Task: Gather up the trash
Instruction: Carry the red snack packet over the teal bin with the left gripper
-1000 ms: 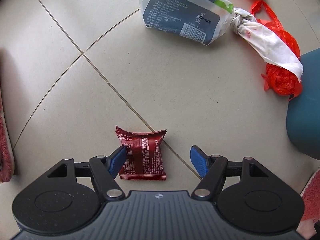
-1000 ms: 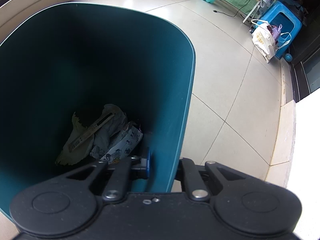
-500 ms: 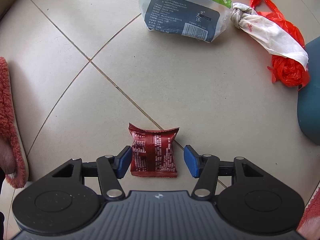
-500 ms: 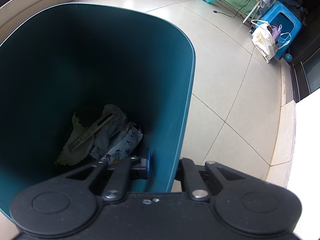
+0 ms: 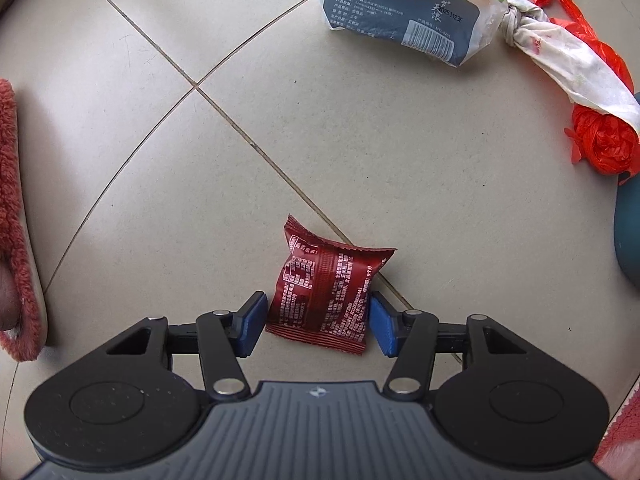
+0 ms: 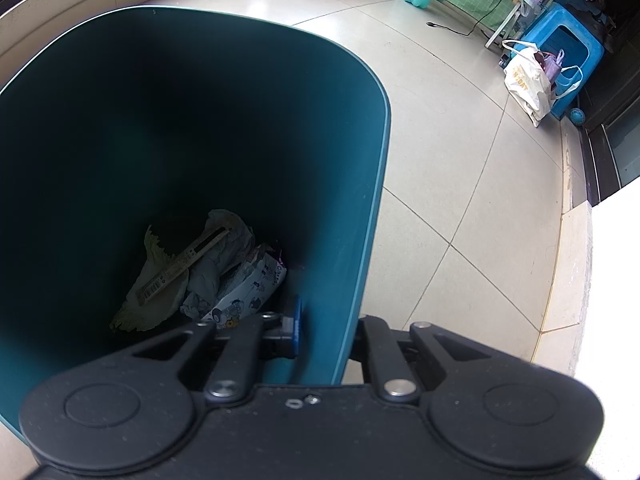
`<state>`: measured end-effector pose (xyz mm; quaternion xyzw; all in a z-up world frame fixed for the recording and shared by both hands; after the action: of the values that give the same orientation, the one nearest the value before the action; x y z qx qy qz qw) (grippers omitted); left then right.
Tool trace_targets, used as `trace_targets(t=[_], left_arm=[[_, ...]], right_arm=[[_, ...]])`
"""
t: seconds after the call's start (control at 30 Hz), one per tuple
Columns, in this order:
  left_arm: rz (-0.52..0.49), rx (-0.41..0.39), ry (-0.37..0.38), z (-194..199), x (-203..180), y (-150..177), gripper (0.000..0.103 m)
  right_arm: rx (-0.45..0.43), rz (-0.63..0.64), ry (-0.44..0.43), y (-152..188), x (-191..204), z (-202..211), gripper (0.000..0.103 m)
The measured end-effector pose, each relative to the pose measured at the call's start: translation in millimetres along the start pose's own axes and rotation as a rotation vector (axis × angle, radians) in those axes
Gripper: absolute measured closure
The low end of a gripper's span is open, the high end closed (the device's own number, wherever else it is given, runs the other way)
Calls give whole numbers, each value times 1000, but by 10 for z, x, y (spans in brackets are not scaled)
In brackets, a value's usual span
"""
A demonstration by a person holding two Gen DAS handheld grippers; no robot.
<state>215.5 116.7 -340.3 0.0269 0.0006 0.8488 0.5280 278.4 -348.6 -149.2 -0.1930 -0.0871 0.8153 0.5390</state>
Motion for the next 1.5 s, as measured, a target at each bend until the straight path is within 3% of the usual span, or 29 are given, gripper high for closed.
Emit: trace_targets(t=[0.37,0.77,0.97,1.2,1.5], left_arm=[[-34,-32,-31,262,-130,-117,61],[-143,-202,120,1582,-721,-402,61],[-238,-305,194,2244,-1101,-381,61],[-322,-348,267,2802,-1461,-308,62],[-511,-427,341,3376,-2225,-4,62]], right_arm=[[0,0,0,3,2,2,92],[-2,-1,-1,6,-5,5,92],[-3,-4,-2,-2,-2,7,93],[-7,-15,-2,-5,-17,7,94],[-35,-48,-26,69,-119,39,97]])
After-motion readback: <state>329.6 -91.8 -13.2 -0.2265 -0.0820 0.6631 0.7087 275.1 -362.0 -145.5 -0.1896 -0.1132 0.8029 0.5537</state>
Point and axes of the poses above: each gripper's, at about its wrist camera, not at the fingertips, and z roughly against the way its jaws point, x to its left, y to its underside, the point moved 2 cm from there along -z, roughly the way its jaws point, and after that the axes turned 9 degrees about z, right-handed, at the moved point
